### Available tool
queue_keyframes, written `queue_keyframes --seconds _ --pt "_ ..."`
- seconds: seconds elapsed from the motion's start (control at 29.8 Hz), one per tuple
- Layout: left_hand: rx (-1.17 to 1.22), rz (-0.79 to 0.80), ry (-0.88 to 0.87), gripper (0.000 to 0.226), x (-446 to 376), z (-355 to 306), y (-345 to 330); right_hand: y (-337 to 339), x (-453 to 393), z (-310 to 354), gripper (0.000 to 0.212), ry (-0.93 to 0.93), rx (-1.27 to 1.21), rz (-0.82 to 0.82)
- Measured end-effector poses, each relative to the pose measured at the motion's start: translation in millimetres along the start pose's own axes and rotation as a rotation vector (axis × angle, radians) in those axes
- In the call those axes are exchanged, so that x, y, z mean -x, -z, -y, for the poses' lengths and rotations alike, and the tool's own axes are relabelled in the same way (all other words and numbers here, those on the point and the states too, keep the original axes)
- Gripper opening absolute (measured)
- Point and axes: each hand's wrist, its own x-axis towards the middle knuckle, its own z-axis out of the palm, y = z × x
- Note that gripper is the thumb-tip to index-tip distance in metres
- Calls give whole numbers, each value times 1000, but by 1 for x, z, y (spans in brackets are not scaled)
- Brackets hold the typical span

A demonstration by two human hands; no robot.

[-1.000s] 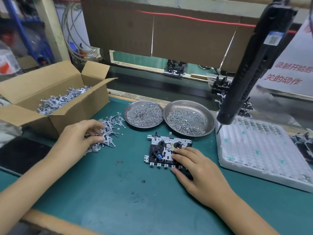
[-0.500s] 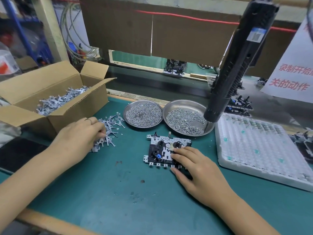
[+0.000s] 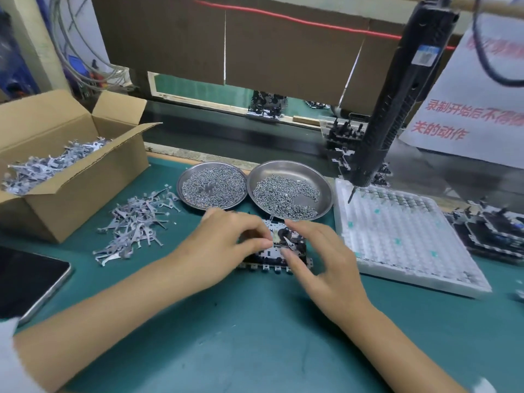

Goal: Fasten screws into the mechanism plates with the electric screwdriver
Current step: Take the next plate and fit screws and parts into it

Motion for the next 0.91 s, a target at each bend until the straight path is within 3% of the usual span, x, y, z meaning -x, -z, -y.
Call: queue_keyframes --seconds 0.13,0.23,0.4,0.6,0.91 --pt "66 40 23 4 -15 5 -14 -6 -6 -4 20 10 -62 -11" --pt "225 8 19 10 -12 11 -17 -6 -6 -7 15 -99 -145 -72" --pt "85 -124 -13 6 -8 15 -23 -8 -6 -10 20 -310 -286 -59" --pt "-31 -78 78 13 -5 21 -27 -8 -6 -13 15 -264 -209 19" --pt "-5 -69 137 12 -4 22 -28 -5 -4 -6 14 -200 -163 82"
